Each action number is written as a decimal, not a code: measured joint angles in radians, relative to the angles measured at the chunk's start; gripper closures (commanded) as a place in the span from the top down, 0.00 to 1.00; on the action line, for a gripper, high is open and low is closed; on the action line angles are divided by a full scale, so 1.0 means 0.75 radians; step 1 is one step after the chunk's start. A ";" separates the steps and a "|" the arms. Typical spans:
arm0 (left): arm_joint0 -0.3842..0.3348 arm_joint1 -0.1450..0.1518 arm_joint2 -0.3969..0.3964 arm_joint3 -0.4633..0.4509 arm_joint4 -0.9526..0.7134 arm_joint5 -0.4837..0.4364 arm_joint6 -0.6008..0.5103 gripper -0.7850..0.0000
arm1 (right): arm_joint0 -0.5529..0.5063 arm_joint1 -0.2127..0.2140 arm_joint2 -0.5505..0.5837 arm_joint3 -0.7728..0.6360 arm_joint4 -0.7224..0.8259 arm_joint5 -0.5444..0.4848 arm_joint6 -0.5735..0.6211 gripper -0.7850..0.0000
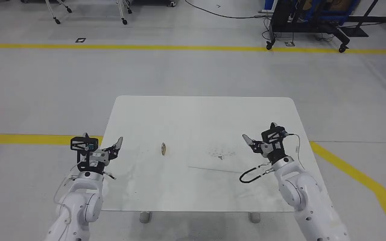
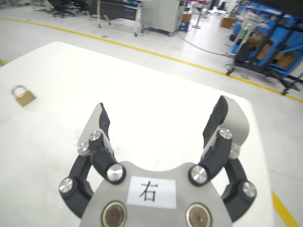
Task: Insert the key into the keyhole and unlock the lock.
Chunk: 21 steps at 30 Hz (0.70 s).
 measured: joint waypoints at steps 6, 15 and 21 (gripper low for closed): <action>0.000 0.000 0.000 0.000 0.000 0.000 0.000 1.00 | 0.010 0.000 0.000 0.011 0.002 -0.006 0.004 1.00; 0.000 0.000 0.000 0.000 0.000 0.000 0.000 1.00 | 0.045 -0.002 -0.043 0.074 0.050 -0.105 0.027 1.00; 0.000 0.000 0.000 0.000 0.000 0.000 0.000 1.00 | 0.267 -0.001 -0.123 0.353 0.209 -0.556 0.074 1.00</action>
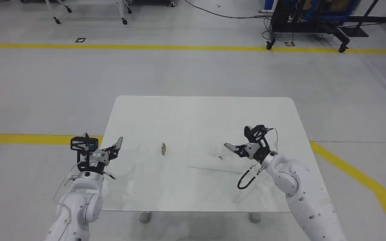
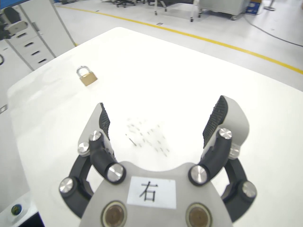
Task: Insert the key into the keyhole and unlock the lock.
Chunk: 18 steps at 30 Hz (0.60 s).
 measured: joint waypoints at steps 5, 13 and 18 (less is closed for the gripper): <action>0.000 0.000 0.000 0.000 0.000 0.000 0.000 1.00 | 0.151 0.004 -0.081 0.164 -0.005 -0.352 0.015 1.00; 0.000 0.000 0.000 0.000 0.000 0.000 0.000 1.00 | 0.280 0.023 -0.171 0.253 -0.186 -0.538 0.066 0.90; 0.000 0.000 0.000 0.000 0.000 0.000 0.000 1.00 | 0.333 0.042 -0.249 0.257 -0.319 -0.537 0.130 0.69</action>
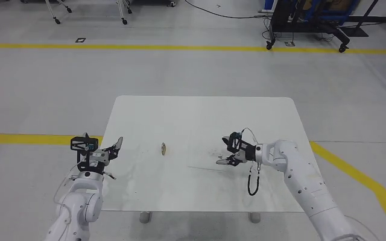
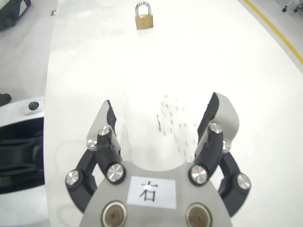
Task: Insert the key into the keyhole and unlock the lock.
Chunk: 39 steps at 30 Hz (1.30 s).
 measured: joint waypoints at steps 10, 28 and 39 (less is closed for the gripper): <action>0.000 0.000 0.000 0.000 0.000 0.000 0.000 1.00 | 0.099 0.024 -0.123 0.074 -0.052 0.000 0.101 0.69; 0.000 0.000 0.000 0.000 0.000 0.000 0.000 1.00 | 0.199 0.047 -0.298 0.129 -0.009 0.000 0.110 0.00; 0.000 0.000 0.000 0.000 0.000 0.000 0.000 1.00 | 0.240 0.069 -0.363 0.155 0.005 0.000 0.072 0.00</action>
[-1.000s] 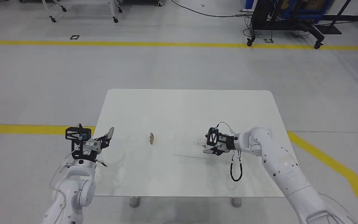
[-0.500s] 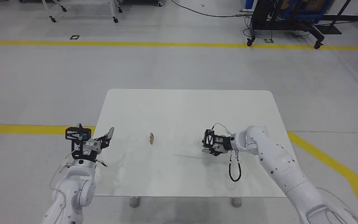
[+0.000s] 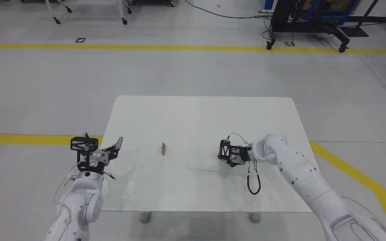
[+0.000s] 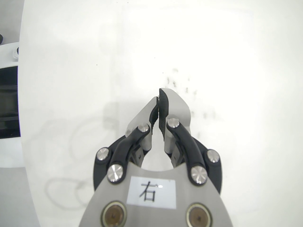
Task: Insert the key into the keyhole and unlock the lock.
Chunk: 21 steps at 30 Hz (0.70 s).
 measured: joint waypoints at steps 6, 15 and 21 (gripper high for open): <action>0.000 0.000 0.000 0.000 0.000 0.000 0.000 1.00 | 0.003 0.021 -0.005 -0.027 -0.002 0.000 -0.057 0.00; 0.000 0.000 0.000 0.000 0.000 0.000 0.000 1.00 | -0.018 0.049 0.038 -0.067 -0.017 0.004 -0.091 0.00; 0.000 0.000 0.000 0.000 0.000 0.000 0.000 1.00 | -0.023 0.050 0.041 -0.069 -0.012 0.010 -0.087 0.00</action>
